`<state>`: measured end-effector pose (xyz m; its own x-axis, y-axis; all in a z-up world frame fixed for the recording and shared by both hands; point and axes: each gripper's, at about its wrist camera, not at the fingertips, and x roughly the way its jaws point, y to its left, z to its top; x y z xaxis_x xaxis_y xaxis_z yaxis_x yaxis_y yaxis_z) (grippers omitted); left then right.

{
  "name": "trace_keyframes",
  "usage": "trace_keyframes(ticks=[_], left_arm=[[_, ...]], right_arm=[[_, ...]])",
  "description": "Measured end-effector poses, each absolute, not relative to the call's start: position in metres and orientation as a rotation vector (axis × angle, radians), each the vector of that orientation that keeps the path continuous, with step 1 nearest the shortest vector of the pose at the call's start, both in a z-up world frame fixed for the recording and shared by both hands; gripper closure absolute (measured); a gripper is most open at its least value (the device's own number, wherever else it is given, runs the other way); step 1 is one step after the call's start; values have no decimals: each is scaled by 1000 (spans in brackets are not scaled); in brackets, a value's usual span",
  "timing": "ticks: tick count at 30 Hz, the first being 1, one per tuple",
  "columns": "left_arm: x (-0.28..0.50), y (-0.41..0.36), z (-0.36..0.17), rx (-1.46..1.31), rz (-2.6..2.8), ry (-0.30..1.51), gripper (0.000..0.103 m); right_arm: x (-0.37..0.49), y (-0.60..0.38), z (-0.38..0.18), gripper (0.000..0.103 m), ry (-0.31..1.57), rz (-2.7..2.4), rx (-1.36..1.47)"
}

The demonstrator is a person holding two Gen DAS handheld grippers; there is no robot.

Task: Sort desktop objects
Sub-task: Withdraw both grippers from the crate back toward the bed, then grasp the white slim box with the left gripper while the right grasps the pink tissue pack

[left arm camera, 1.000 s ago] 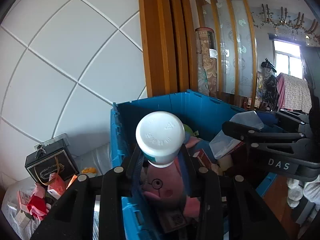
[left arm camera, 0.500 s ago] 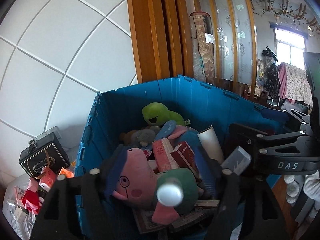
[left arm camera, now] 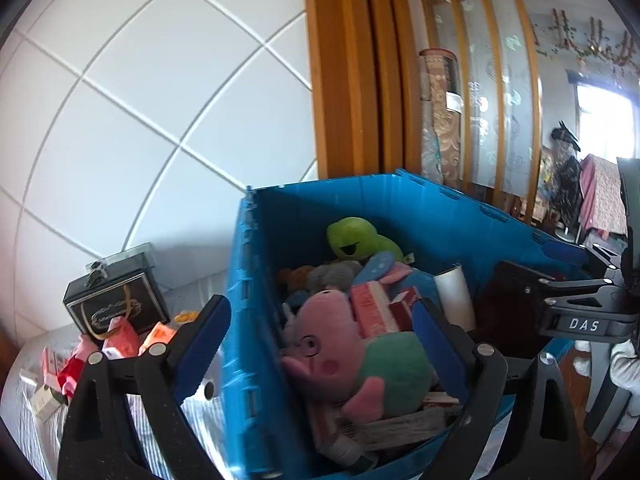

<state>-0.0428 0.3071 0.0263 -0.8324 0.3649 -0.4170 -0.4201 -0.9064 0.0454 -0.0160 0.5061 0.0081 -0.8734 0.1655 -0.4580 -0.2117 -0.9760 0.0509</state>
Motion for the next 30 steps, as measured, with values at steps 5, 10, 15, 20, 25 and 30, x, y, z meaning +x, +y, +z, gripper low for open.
trace_keyframes(ticks=[5, 10, 15, 20, 25, 30], left_arm=[[-44, 245, 23, -589, 2750, 102, 4], [-49, 170, 12, -642, 2864, 21, 3], [-55, 76, -10, -769, 2985, -87, 3], [-63, -23, -41, -936, 3101, -132, 3], [-74, -133, -82, -1148, 3172, -192, 3], [-98, -249, -120, -1395, 3177, -300, 3]], right_arm=[[-15, 479, 17, 0, 136, 2897, -649], [-15, 432, 35, 0, 143, 2991, -559], [-25, 363, 49, 0, 124, 3108, -512], [-49, 288, 52, 0, 72, 3216, -555], [-89, 214, 43, 0, 26, 3295, -694], [-145, 140, 23, 0, -15, 3336, -919]])
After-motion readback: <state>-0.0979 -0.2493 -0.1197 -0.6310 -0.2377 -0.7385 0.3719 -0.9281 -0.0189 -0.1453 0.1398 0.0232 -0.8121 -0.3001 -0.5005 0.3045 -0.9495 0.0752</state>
